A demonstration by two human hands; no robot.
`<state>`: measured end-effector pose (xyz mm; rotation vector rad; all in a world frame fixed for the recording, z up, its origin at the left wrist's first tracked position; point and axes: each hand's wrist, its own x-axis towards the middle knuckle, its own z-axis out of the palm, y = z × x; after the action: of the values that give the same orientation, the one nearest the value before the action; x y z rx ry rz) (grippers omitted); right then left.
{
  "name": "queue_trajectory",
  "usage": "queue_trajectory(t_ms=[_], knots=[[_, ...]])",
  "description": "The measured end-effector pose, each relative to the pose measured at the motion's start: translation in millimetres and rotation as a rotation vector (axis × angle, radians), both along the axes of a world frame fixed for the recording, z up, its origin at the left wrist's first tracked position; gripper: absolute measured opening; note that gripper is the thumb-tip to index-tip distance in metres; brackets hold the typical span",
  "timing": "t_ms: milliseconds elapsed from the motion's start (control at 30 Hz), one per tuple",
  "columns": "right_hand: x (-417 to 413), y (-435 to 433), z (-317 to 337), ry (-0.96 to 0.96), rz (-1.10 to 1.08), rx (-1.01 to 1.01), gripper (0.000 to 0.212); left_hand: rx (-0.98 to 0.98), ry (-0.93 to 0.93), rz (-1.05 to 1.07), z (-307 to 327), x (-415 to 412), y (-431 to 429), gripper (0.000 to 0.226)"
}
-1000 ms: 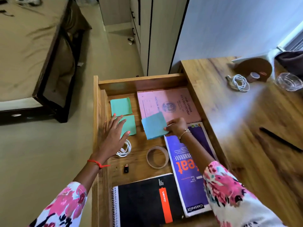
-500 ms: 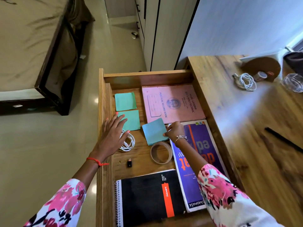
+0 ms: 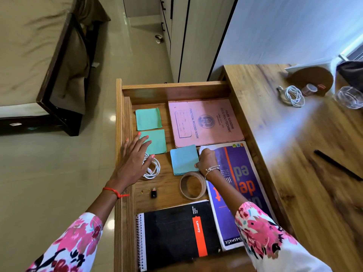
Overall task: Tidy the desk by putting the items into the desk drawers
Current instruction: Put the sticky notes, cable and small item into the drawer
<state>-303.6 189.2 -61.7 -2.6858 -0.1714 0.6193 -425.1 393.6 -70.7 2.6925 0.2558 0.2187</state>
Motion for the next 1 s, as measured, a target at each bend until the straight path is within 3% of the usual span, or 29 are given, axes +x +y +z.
queue_trajectory(t_ms=[167, 300, 567, 733, 1000], knots=[[-3.1, -1.4, -2.6, -0.095, 0.123, -0.107, 0.025, 0.012, -0.009, -0.003, -1.0, -0.1, 0.2, 0.045], [-3.3, 1.0, -5.7, -0.211, 0.296, -0.159, 0.037, 0.022, -0.014, -0.003, -1.1, -0.7, -0.1, 0.046], [-1.2, 10.9, -7.5, -0.147, 0.5, -0.249, 0.051, 0.041, -0.019, -0.008, -1.5, -0.8, -1.2, 0.045], [-2.0, 9.8, -9.4, -0.168, 0.495, -0.245, 0.048, 0.038, -0.01, -0.013, -1.8, -1.2, -1.6, 0.045], [-6.5, -8.1, 6.9, -0.288, 0.29, -0.096, 0.039, 0.016, 0.005, -0.068, 5.2, -0.6, -4.8, 0.054]])
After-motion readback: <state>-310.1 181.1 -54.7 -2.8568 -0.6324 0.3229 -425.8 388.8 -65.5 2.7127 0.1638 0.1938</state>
